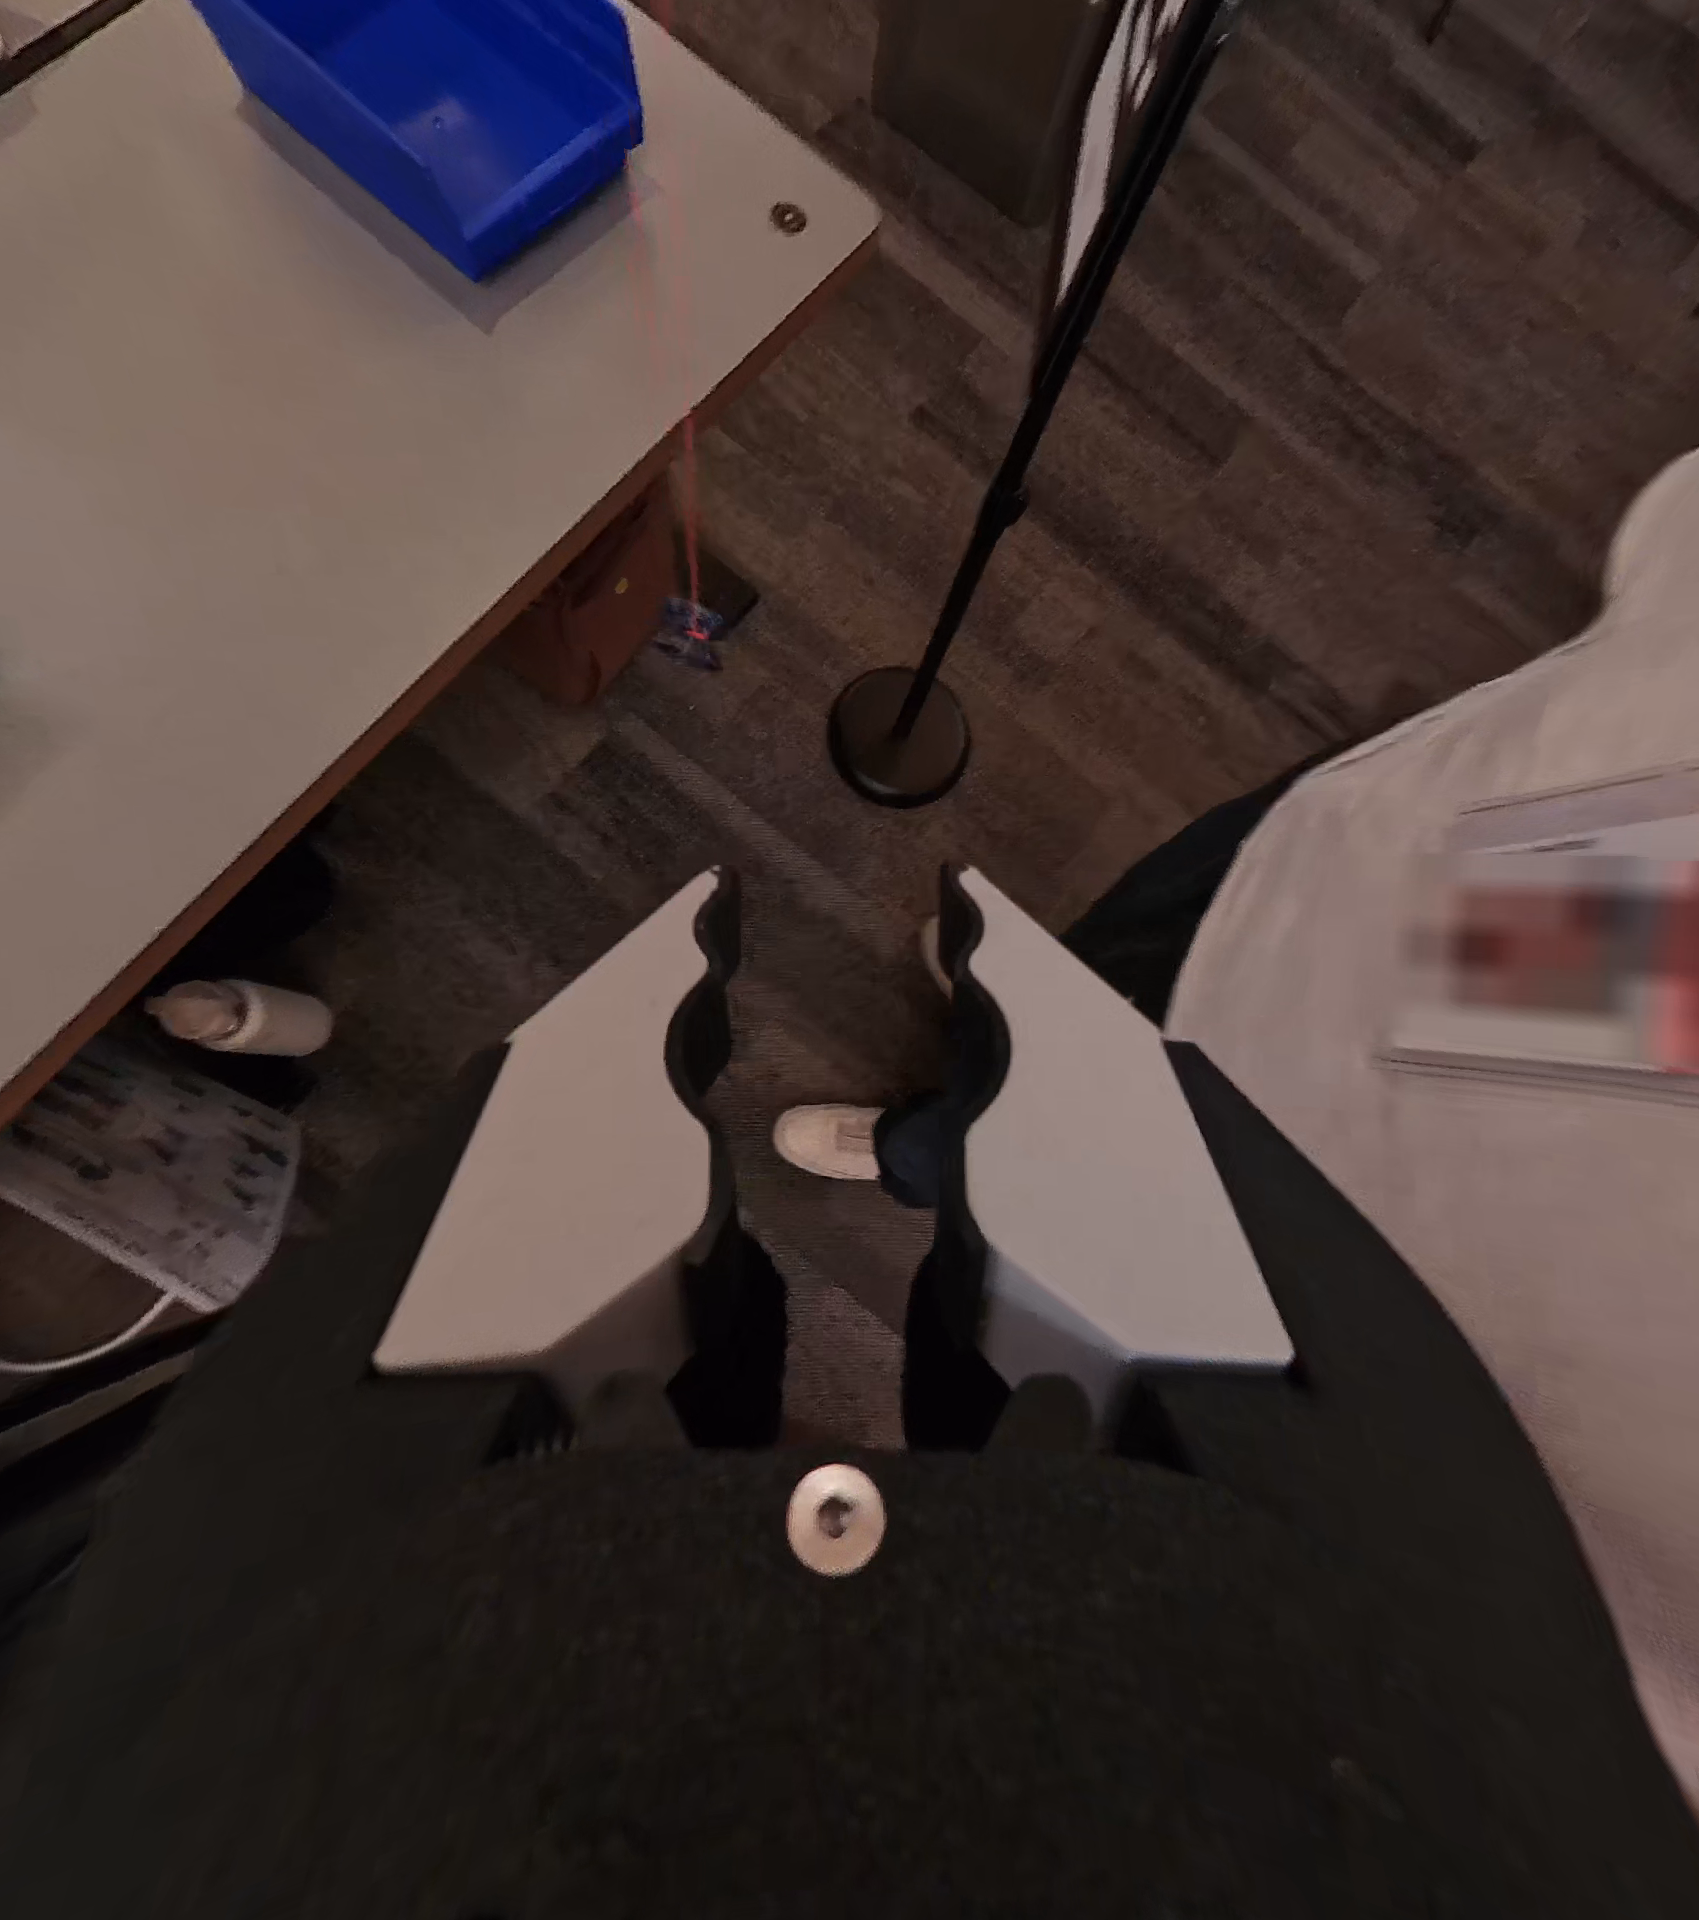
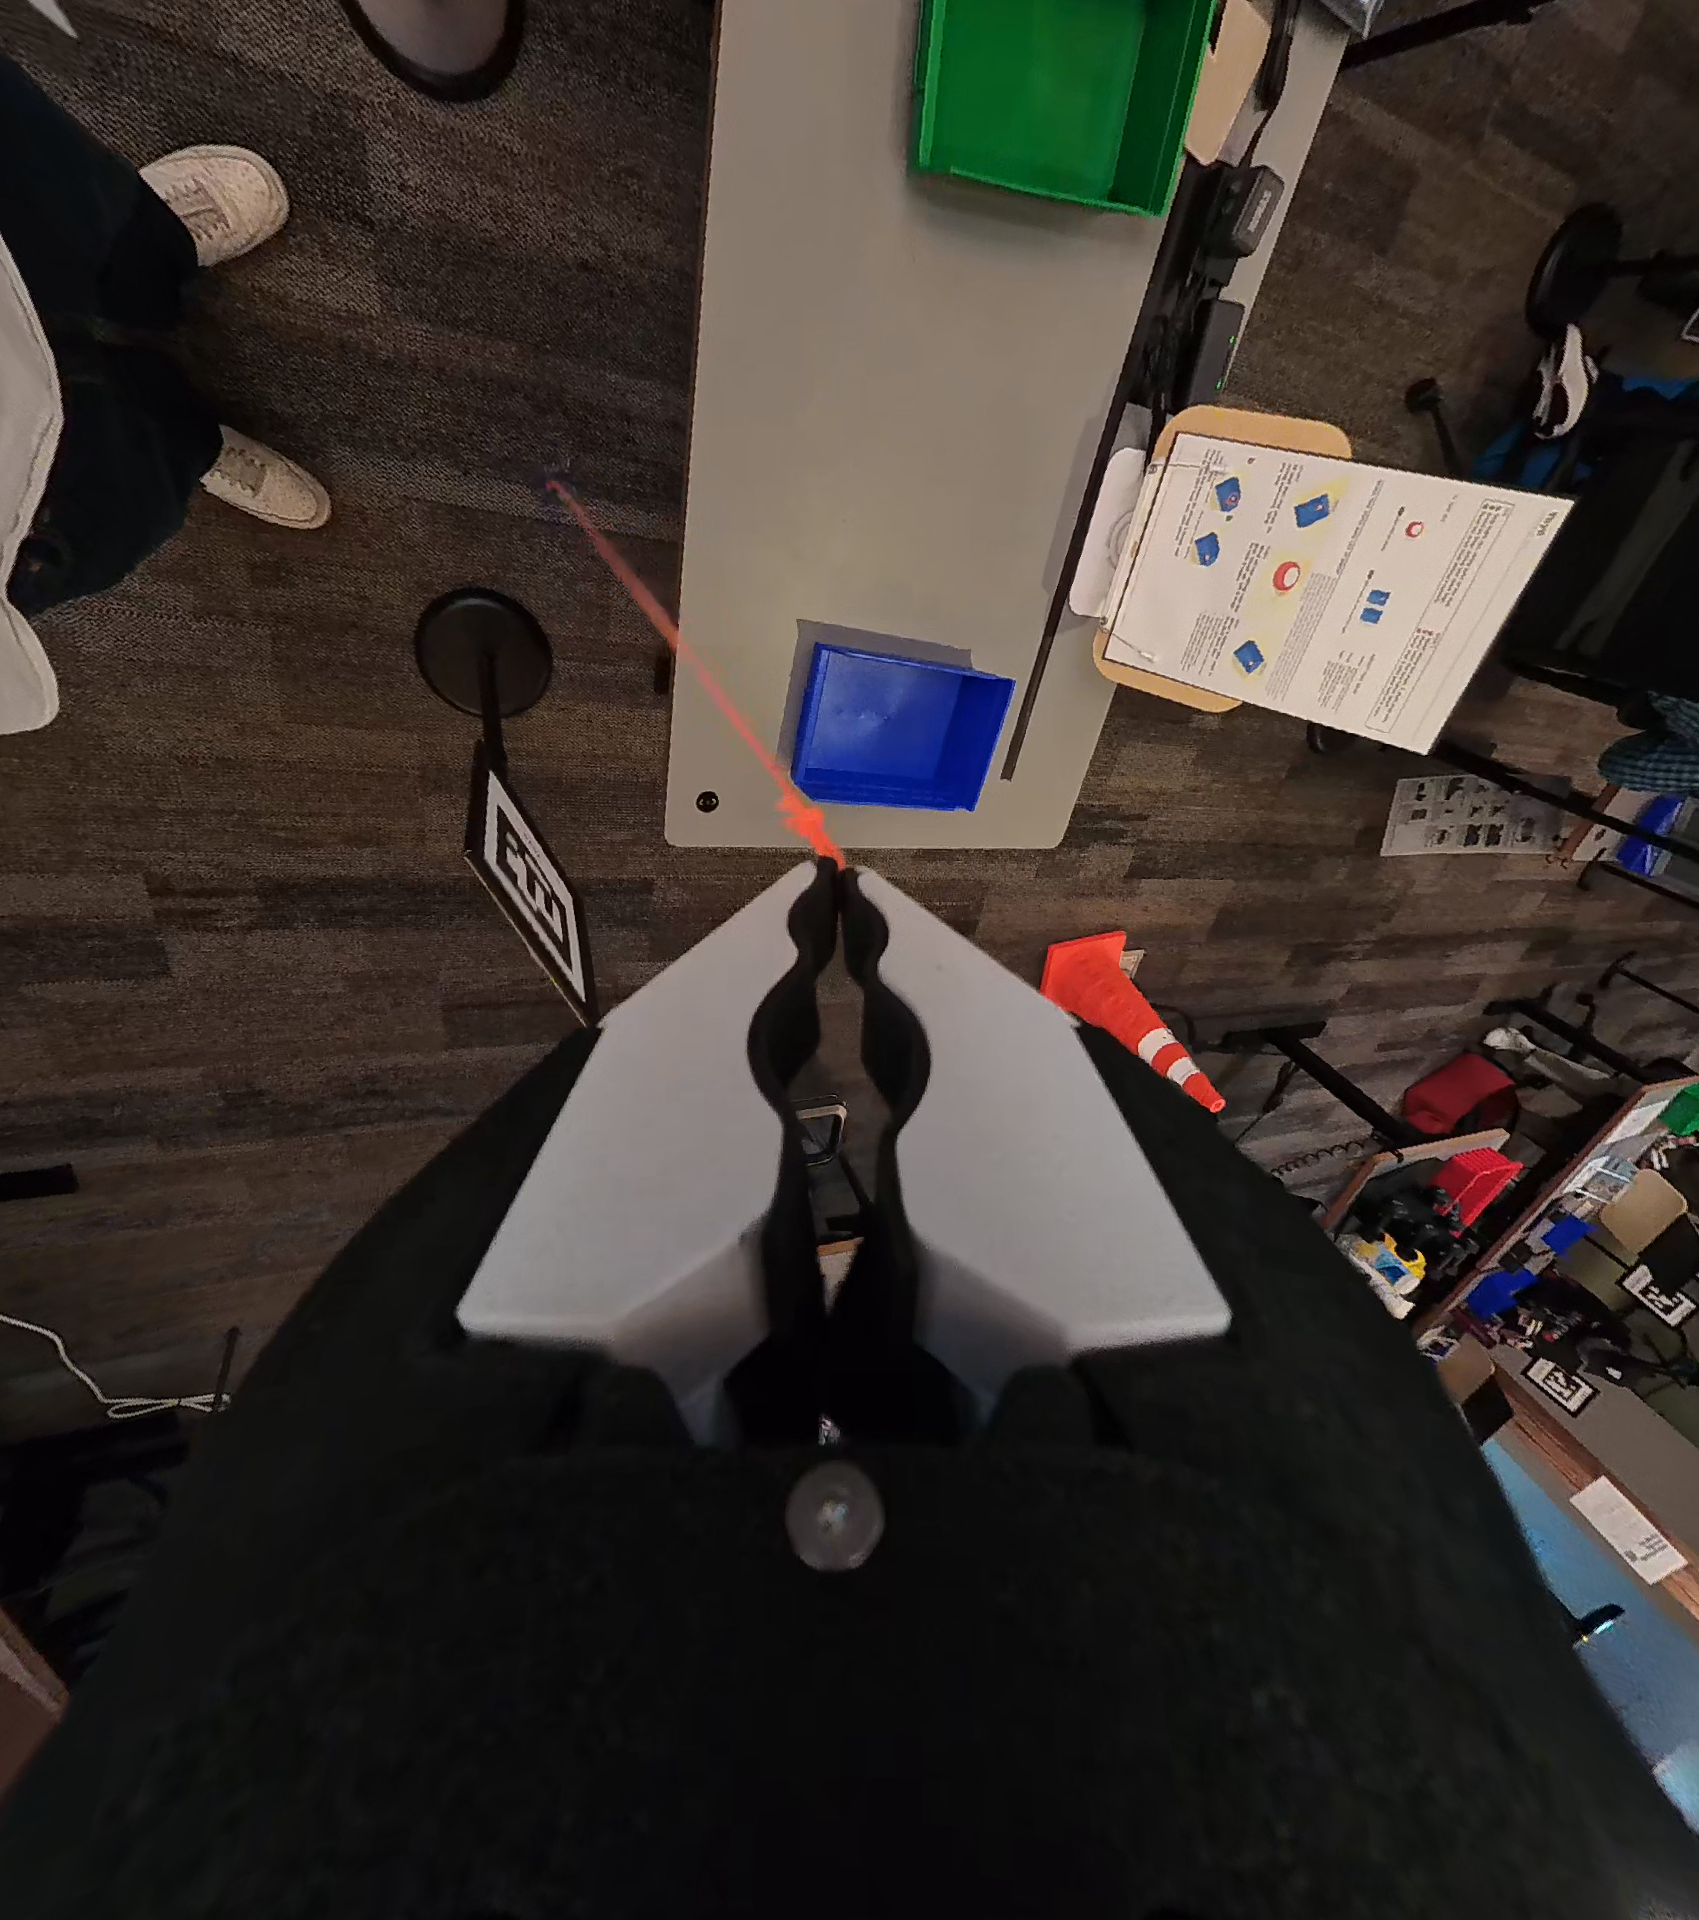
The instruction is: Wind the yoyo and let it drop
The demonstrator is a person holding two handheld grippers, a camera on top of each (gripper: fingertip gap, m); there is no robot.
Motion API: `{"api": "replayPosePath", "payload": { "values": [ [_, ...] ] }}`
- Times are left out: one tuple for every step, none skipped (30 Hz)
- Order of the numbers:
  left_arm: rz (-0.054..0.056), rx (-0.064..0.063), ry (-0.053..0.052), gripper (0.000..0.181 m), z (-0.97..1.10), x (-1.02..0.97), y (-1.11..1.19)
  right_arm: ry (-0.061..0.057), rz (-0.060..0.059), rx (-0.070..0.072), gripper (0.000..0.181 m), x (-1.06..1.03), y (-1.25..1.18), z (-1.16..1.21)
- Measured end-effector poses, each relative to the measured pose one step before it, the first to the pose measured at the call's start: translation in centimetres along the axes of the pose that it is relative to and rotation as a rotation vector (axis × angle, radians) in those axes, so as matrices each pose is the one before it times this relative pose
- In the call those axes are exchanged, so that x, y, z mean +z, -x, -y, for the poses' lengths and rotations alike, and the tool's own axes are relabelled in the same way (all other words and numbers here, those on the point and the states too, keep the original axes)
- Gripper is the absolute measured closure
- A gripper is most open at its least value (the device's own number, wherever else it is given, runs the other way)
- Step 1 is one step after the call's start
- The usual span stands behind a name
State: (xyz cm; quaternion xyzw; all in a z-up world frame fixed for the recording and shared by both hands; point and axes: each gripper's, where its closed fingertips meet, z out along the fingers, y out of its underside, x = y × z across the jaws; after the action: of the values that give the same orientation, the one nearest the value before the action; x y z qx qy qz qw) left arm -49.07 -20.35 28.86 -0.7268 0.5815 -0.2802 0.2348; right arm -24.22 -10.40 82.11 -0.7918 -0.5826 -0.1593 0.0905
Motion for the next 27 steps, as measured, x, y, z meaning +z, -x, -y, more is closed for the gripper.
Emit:
{"api": "replayPosePath", "payload": {
  "values": [
    [0.026, 0.0108, -0.0011, 0.146, -0.184, 0.949, 0.377, 0.0014, -0.0021, 0.0023, 0.181, -0.402, -0.022, -0.047],
    [0.0162, 0.0004, -0.0099, 0.146, -0.017, 1.014, 0.222, 0.003, -0.002, 0.0028, 0.181, -0.393, -0.016, -0.055],
    [0.0032, -0.0094, -0.0148, 0.146, 0.088, 1.038, 0.041, 0.0058, -0.0045, 0.0012, 0.181, -0.433, -0.041, -0.074],
    [-0.0013, -0.0126, -0.0168, 0.146, 0.118, 1.045, -0.009, 0.0048, -0.0045, 0.0022, 0.181, -0.46, -0.036, -0.026],
    [0.0001, -0.0128, -0.0228, 0.146, 0.191, 1.055, 0.024, 0.005, -0.0033, 0.002, 0.181, -0.492, -0.003, -0.01],
    [-0.0022, -0.0163, -0.024, 0.146, 0.156, 1.057, 0.042, 0.0044, -0.0042, 0.0007, 0.181, -0.513, 0.002, 0.036],
    [-0.0055, -0.0182, -0.0147, 0.145, 0.014, 1.071, 0.06, 0.0048, -0.0047, 0.0006, 0.181, -0.54, -0.008, 0.056],
    [-0.0105, -0.0186, -0.0139, 0.146, -0.014, 1.085, 0.047, 0.0042, -0.0049, -0.0006, 0.181, -0.584, 0.011, 0.075],
    [-0.0121, -0.0224, -0.013, 0.146, -0.07, 1.1, 0.096, 0.0003, -0.0034, 0.0007, 0.181, -0.621, 0.007, 0.145],
    [-0.0115, -0.0241, -0.0054, 0.145, -0.192, 1.104, 0.16, -0.0002, -0.0045, 0.0018, 0.181, -0.664, -0.021, 0.149],
    [-0.0087, -0.024, -0.0058, 0.145, -0.224, 1.103, 0.245, 0.0006, -0.0083, 0.001, 0.181, -0.685, -0.1, 0.138],
    [-0.0082, -0.0218, -0.0055, 0.144, -0.274, 1.074, 0.261, -0.0011, -0.0069, 0.0023, 0.181, -0.712, -0.09, 0.169],
    [-0.0074, -0.0184, -0.0068, 0.145, -0.301, 1.042, 0.291, -0.0017, -0.0073, 0.0029, 0.181, -0.704, -0.104, 0.181],
    [-0.0014, -0.0188, -0.0068, 0.145, -0.344, 1.051, 0.415, -0.0006, -0.0067, 0.0027, 0.181, -0.689, -0.102, 0.172],
    [0.005, -0.0149, 0.0062, 0.144, -0.538, 1.034, 0.51, 0.0023, -0.0085, 0.0023, 0.181, -0.686, -0.113, 0.131],
    [0.0044, -0.0033, 0.0155, 0.143, -0.656, 1.045, 0.464, 0.003, -0.0093, 0.0018, 0.181, -0.666, -0.114, 0.108],
    [0.0073, 0.0028, 0.0133, 0.143, -0.63, 1.025, 0.479, -0.0003, -0.0064, 0.0018, 0.181, -0.669, -0.074, 0.167],
    [0.0087, -0.0008, 0.0137, 0.143, -0.65, 1.041, 0.508, -0.0002, -0.0057, 0.0022, 0.181, -0.666, -0.075, 0.168],
    [0.0032, -0.0056, 0.0194, 0.142, -0.711, 1.06, 0.451, -0.0007, -0.0073, 0.0028, 0.181, -0.658, -0.105, 0.179],
    [0.0009, -0.0105, 0.0213, 0.14, -0.716, 1.056, 0.44, 0.0046, -0.0089, 0.004, 0.181, -0.632, -0.136, 0.113],
    [0.0016, -0.0169, 0.0194, 0.137, -0.633, 1.009, 0.454, 0.0067, -0.0108, 0.0022, 0.181, -0.643, -0.146, 0.072],
    [-0.0022, -0.0172, 0.0151, 0.135, -0.492, 0.936, 0.369, 0.0018, -0.0072, 0.0027, 0.181, -0.626, -0.088, 0.151],
    [-0.0057, -0.0113, 0.0131, 0.134, -0.421, 0.854, 0.282, 0.0011, -0.0057, 0.0019, 0.181, -0.608, -0.062, 0.18],
    [-0.0089, -0.009, 0.0114, 0.133, -0.33, 0.76, 0.19, 0.0008, -0.0049, 0.0012, 0.181, -0.582, -0.058, 0.157],
    [-0.015, -0.0112, 0.0081, 0.133, -0.215, 0.688, 0.042, 0.0028, -0.0041, 0.0028, 0.181, -0.537, -0.04, 0.134],
    [-0.0242, -0.0113, 0.0085, 0.133, -0.168, 0.609, -0.145, 0.0052, -0.0061, 0.0016, 0.181, -0.498, -0.077, 0.09],
    [-0.0231, -0.0054, 0.0121, 0.132, -0.159, 0.554, -0.207, 0.002, -0.0061, 0.0026, 0.181, -0.478, -0.091, 0.149]
  ]
}}
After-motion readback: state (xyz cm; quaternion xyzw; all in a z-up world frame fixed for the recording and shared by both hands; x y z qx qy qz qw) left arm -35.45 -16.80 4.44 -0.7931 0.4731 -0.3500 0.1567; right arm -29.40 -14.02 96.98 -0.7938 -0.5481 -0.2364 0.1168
